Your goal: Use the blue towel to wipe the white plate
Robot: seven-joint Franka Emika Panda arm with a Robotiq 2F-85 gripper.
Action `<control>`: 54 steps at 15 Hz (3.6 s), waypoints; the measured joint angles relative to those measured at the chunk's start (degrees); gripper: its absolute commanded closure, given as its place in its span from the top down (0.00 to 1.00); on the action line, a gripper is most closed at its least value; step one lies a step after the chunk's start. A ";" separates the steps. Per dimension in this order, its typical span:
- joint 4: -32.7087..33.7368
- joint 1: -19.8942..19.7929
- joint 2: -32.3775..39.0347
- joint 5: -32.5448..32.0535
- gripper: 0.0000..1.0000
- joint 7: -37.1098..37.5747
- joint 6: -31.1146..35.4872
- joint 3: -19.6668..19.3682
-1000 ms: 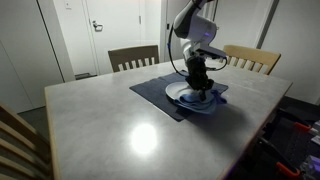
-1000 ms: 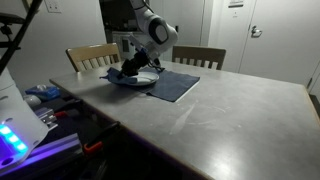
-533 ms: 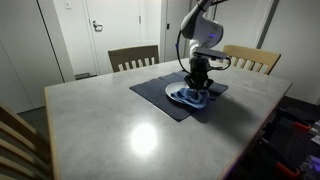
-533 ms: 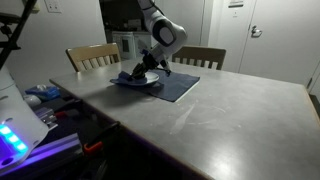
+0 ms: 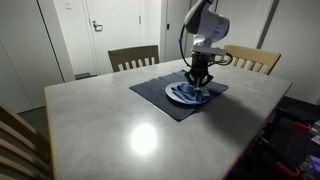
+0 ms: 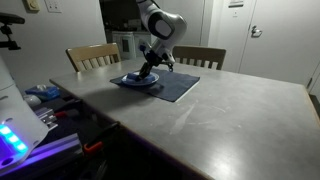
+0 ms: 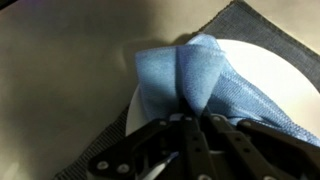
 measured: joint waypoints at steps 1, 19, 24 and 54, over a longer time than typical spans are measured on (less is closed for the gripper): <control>-0.77 0.41 -0.84 -0.78 0.02 1.03 2.12 -0.12; 7.85 6.12 0.31 -16.64 0.02 -6.36 11.92 4.63; 10.26 5.67 1.94 -16.65 0.02 -12.67 3.40 5.53; 9.23 3.55 4.32 -13.16 0.02 6.78 -8.31 -1.30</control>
